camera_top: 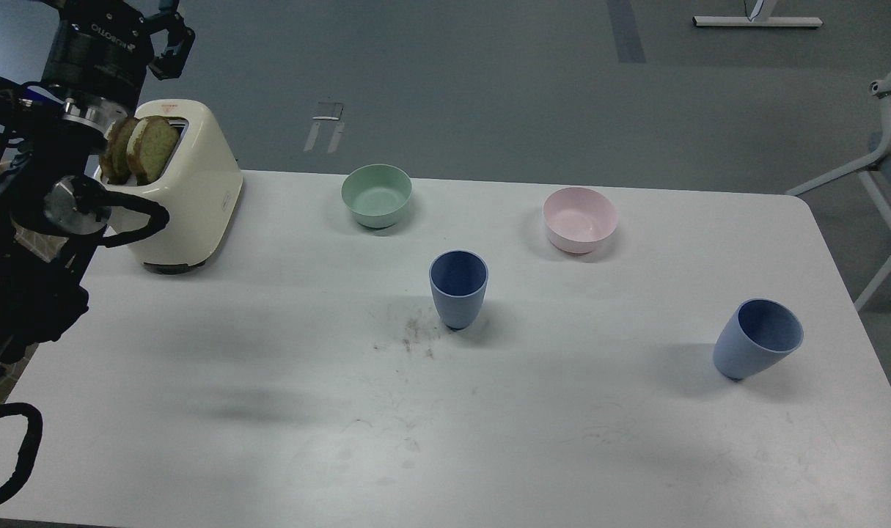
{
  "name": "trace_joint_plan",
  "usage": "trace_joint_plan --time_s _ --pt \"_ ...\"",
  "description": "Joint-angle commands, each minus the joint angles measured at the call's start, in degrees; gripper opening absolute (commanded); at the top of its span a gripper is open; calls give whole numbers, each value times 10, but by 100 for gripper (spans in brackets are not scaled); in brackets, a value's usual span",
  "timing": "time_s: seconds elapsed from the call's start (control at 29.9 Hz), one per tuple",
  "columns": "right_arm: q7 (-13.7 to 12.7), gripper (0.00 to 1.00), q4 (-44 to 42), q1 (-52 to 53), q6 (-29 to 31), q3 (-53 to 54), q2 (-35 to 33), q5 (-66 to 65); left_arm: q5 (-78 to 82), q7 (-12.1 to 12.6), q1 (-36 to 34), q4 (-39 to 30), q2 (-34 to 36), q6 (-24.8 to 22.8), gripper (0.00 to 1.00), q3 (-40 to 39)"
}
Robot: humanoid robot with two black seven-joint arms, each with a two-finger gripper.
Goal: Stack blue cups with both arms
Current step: 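Retract the left arm and reach the right gripper to the other blue cup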
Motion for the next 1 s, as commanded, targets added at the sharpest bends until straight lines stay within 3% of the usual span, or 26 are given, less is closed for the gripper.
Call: trace_joint_plan --time_s 0.0,0.27,0.6,0.97 --pt "0 100 36 -18 0 -26 9 -81 5 25 3 1 1 0 98 1" --pt "3 100 45 -50 0 -136 -3 -229 6 35 3 -7 -3 -12 98 8" --pt "53 100 72 -187 0 -154 -46 -255 8 34 7 -40 -14 -11 98 9" --pt "65 100 54 -214 0 -206 -27 -303 8 34 7 -41 -19 -11 98 10"
